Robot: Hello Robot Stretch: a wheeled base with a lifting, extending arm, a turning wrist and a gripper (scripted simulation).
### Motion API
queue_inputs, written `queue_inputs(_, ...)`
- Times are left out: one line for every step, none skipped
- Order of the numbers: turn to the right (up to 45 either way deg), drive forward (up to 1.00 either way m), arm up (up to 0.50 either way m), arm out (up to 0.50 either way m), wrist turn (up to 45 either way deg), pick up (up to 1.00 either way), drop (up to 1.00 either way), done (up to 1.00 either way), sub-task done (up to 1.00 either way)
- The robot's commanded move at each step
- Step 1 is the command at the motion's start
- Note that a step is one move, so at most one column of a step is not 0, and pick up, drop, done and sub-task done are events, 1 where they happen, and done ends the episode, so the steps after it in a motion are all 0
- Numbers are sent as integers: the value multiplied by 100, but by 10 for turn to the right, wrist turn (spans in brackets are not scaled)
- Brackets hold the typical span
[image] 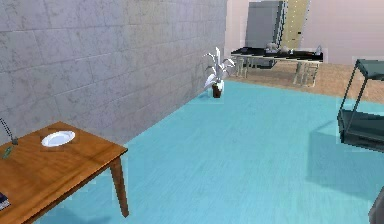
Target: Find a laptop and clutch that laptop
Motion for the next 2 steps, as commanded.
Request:
queue_inputs(0, 0, 0, 0, 150, 0, 0, 0, 0)
queue_inputs(0, 0, -30, 0, 0, 0, 0, 0, 0)
